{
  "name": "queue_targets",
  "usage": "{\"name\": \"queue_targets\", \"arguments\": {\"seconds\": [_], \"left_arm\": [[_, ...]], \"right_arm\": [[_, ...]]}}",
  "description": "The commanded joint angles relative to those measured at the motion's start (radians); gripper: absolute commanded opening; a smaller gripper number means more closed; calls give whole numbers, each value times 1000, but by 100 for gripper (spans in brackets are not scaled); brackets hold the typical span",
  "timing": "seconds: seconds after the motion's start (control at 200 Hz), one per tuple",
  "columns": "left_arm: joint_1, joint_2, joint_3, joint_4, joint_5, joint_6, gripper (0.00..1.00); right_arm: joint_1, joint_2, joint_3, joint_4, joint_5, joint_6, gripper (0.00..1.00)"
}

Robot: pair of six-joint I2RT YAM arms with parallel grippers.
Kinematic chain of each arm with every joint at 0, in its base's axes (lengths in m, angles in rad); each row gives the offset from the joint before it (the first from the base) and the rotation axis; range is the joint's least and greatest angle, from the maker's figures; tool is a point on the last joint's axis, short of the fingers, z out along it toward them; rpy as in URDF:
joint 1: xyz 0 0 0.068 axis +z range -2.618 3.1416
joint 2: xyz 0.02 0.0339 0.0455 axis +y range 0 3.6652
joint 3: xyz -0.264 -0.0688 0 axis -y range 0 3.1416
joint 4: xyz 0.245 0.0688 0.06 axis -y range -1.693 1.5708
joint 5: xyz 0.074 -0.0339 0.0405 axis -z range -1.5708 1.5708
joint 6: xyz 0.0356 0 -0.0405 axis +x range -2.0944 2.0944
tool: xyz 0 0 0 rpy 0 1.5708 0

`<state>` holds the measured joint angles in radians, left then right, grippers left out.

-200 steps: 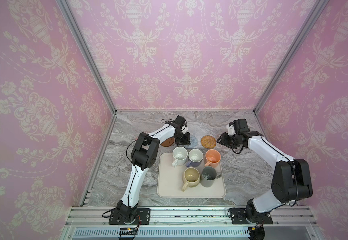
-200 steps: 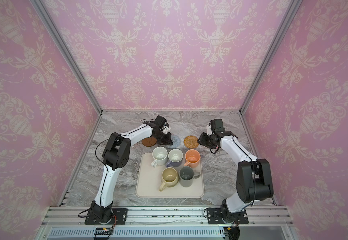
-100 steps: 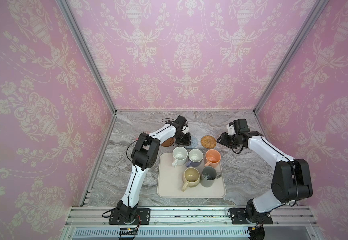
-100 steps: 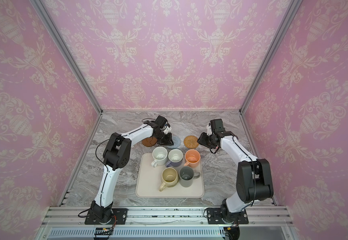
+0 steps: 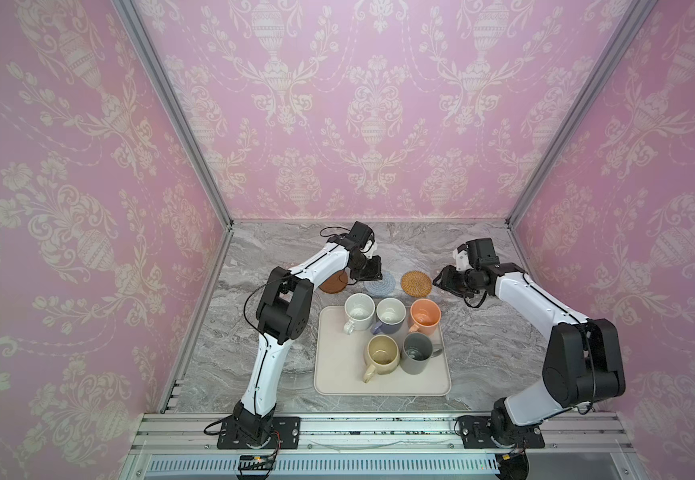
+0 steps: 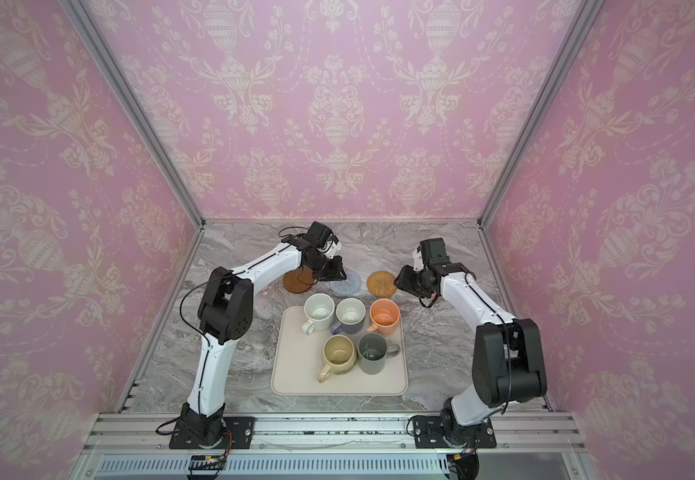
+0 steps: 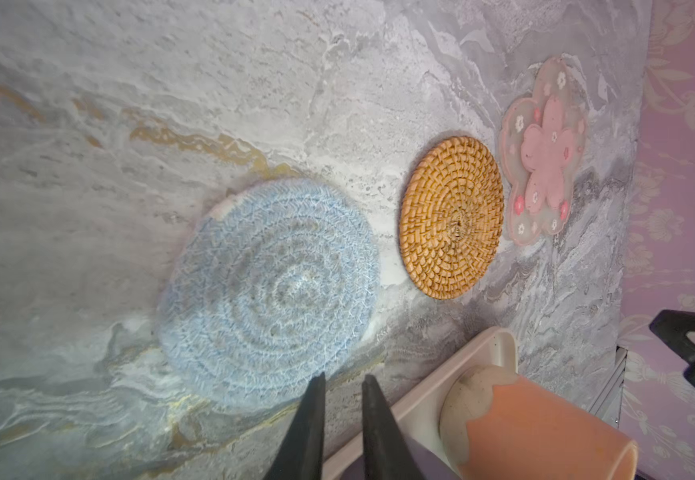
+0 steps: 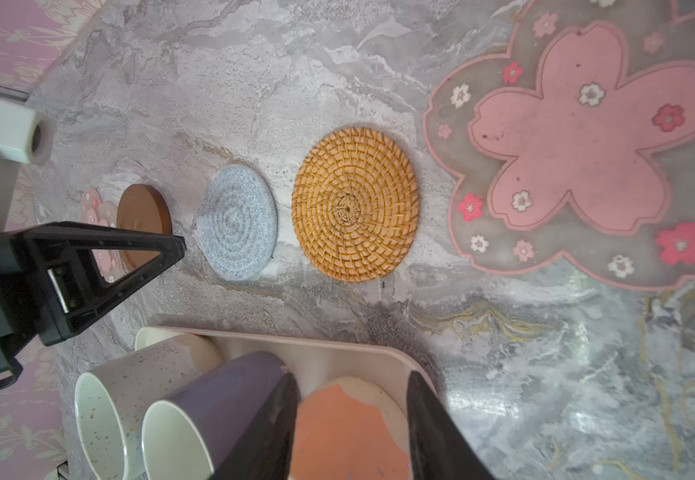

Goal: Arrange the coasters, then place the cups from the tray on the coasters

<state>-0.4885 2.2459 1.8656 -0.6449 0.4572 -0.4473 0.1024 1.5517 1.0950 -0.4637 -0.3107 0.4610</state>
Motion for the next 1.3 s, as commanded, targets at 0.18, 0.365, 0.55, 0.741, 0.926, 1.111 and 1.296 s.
{"name": "queue_targets", "arguments": {"seconds": [0.18, 0.365, 0.55, 0.741, 0.926, 1.111, 1.296], "left_arm": [[-2, -18, -33, -30, -58, 42, 21], [-2, 21, -33, -30, -84, 35, 21], [-2, 73, -6, -32, -97, 9, 20], [0, 99, 7, -33, -100, 3, 20], [1, 126, 21, -24, -109, -15, 20], [4, 145, 49, -22, -122, -29, 20], [6, 139, 63, -31, -117, -35, 21]], "right_arm": [[5, -46, -21, -4, -5, 10, 46], [5, -62, -26, -15, 2, 7, 46], [6, -66, -26, -19, 8, 8, 46], [7, -66, -22, -25, 12, 7, 46], [7, -66, -23, -29, 15, 7, 46], [6, -69, -23, -37, 19, 0, 46], [6, -73, -19, -45, 21, -6, 46]]}}
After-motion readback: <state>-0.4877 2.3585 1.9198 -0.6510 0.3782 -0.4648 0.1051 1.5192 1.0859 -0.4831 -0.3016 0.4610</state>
